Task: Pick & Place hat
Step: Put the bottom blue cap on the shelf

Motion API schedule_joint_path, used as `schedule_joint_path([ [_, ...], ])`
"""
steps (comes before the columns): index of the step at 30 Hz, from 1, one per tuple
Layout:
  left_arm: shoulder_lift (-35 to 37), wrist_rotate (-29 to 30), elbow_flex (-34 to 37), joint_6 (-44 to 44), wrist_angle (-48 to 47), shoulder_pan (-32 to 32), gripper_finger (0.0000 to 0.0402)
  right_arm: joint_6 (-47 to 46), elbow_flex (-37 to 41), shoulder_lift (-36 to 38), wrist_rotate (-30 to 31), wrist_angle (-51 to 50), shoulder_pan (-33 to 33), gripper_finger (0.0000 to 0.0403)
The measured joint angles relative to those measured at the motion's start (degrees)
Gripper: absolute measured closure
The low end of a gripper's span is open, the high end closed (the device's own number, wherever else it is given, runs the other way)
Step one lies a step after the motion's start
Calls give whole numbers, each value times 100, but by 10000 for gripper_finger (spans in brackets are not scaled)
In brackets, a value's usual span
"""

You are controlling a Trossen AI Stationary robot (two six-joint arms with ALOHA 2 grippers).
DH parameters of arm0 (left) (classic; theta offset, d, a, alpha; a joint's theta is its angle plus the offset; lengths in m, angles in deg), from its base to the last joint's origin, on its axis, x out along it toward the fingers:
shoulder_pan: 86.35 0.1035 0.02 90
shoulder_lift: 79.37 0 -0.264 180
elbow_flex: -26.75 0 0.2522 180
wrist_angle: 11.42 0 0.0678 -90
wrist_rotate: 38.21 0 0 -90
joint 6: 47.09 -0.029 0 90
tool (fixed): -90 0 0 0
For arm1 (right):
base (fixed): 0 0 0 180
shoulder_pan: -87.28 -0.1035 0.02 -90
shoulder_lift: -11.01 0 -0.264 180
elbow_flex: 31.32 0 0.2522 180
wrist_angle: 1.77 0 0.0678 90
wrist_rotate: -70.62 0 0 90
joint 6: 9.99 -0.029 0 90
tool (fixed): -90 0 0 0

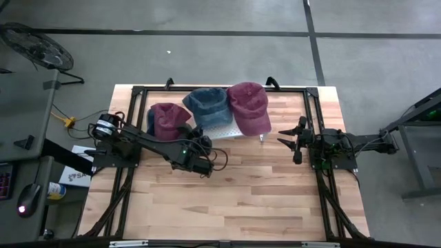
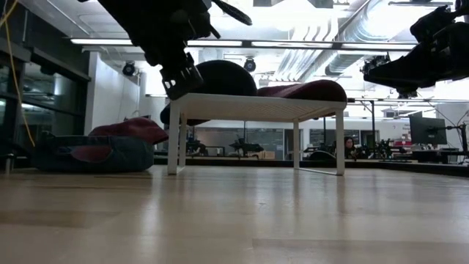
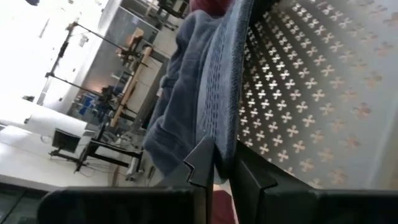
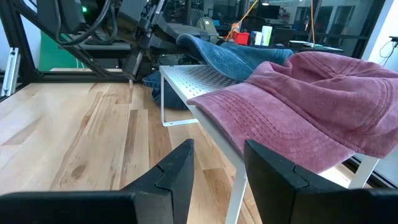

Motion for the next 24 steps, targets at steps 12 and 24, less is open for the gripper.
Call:
schedule_joint_path([
  [12,7,-655,-8,-23,-17,0,365,2,0,0,0,-1,0,269],
  [24,9,-923,-11,-25,-24,-9,364,0,-2,0,0,-2,-1,269],
])
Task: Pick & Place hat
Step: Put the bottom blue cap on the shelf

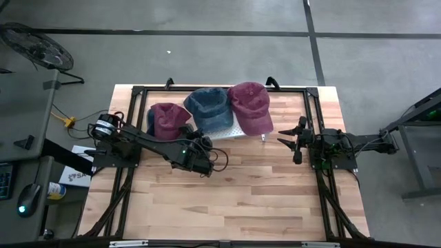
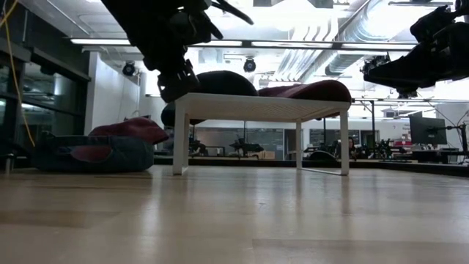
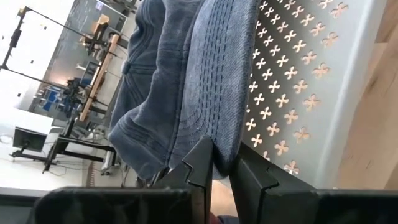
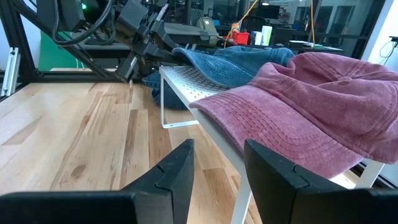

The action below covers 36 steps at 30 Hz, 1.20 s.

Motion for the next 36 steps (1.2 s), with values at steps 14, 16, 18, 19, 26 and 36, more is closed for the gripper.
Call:
schedule_joint_path([
  [14,-9,-607,-409,-357,-175,0,328,0,0,2,0,0,0,269],
  [16,-11,-639,-409,-356,-176,-2,311,0,0,2,0,0,0,269],
  [18,-11,-650,-411,-358,-167,-2,296,0,0,0,0,0,0,269],
  [19,-9,-648,-413,-358,-168,0,289,0,0,0,0,0,2,269],
  [26,-7,-639,-417,-421,-147,-2,266,0,0,0,0,0,0,269],
  [36,-7,-635,-420,-443,-152,0,265,0,0,0,0,1,1,269],
])
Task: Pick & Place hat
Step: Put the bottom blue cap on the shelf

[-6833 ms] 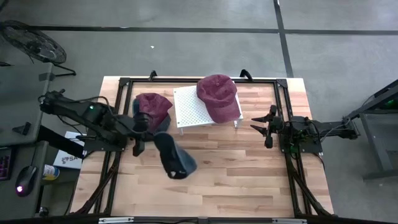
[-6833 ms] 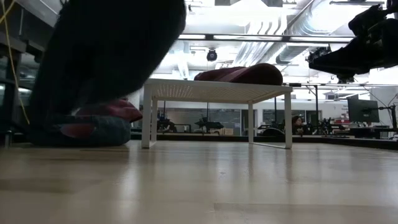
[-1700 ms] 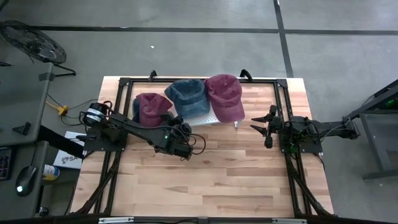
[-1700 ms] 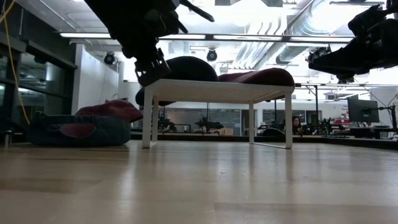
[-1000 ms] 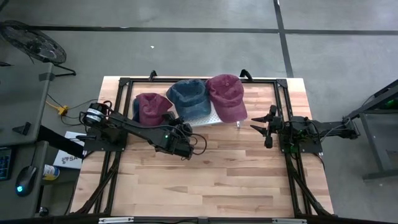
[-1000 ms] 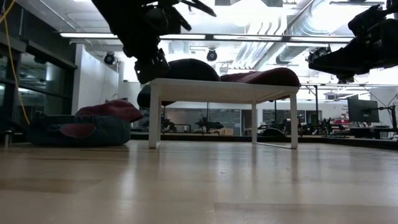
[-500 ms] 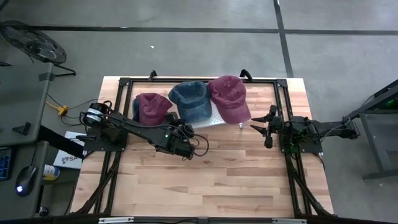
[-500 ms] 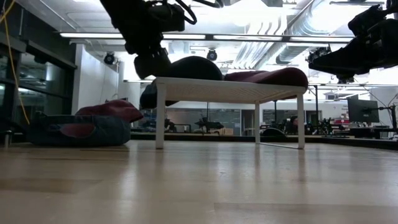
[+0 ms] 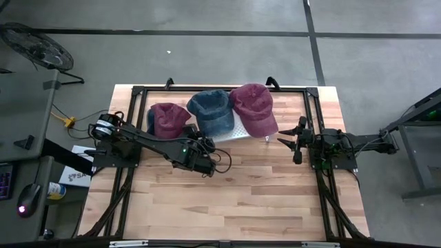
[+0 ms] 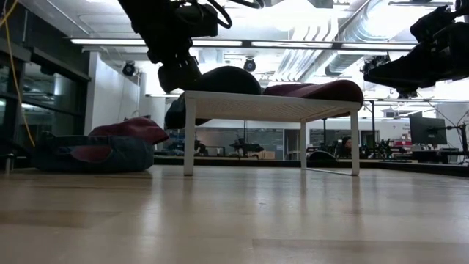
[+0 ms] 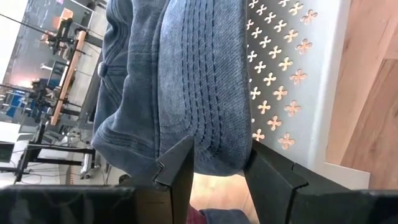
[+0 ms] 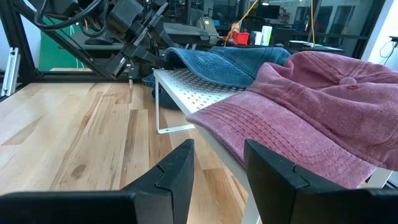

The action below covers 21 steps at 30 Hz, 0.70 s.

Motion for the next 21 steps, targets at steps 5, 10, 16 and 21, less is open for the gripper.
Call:
schedule_joint_path([
  [5,0,0,2,-13,0,0,265,0,0,0,0,1,1,269],
  [10,0,7,2,-43,2,0,265,0,0,0,0,1,0,269],
  [16,0,-57,2,-39,4,11,289,0,0,0,0,1,-1,269],
  [21,-4,-26,-46,-28,-140,11,365,0,-2,0,0,1,-1,269],
])
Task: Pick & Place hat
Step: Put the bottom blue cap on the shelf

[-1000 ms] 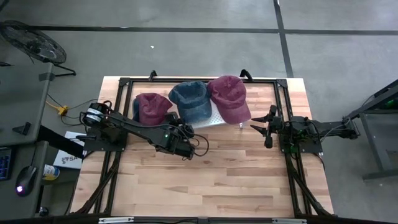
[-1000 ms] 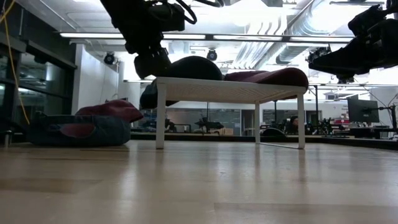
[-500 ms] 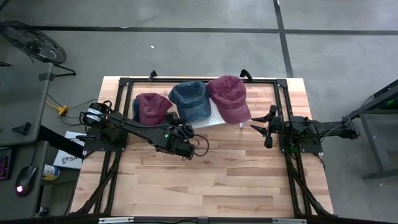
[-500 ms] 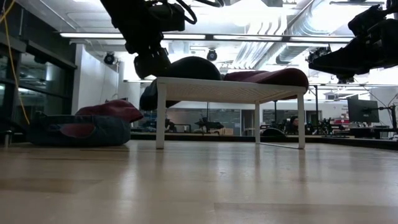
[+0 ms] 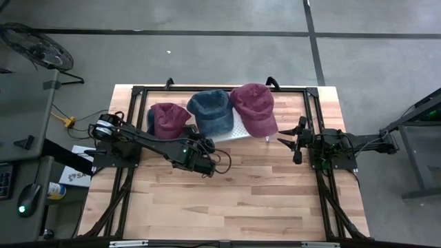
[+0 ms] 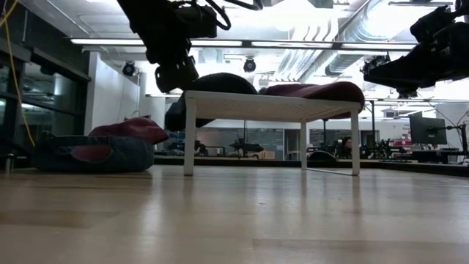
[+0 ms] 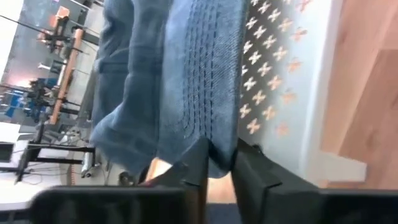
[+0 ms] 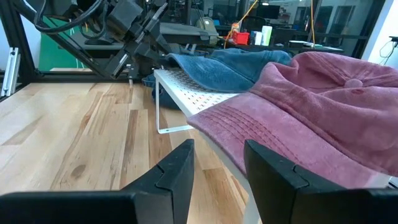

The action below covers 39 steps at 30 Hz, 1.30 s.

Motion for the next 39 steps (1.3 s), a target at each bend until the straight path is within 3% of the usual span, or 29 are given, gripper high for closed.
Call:
schedule_joint_path([
  [3,2,56,-114,13,-75,8,389,0,2,0,0,0,2,269],
  [12,-2,75,-564,50,-683,2,394,0,0,1,0,0,-1,269],
  [27,-2,66,-590,81,-771,2,394,0,0,1,0,0,0,269],
  [39,0,668,-374,703,-1453,-2,394,1,0,1,0,0,-1,269],
])
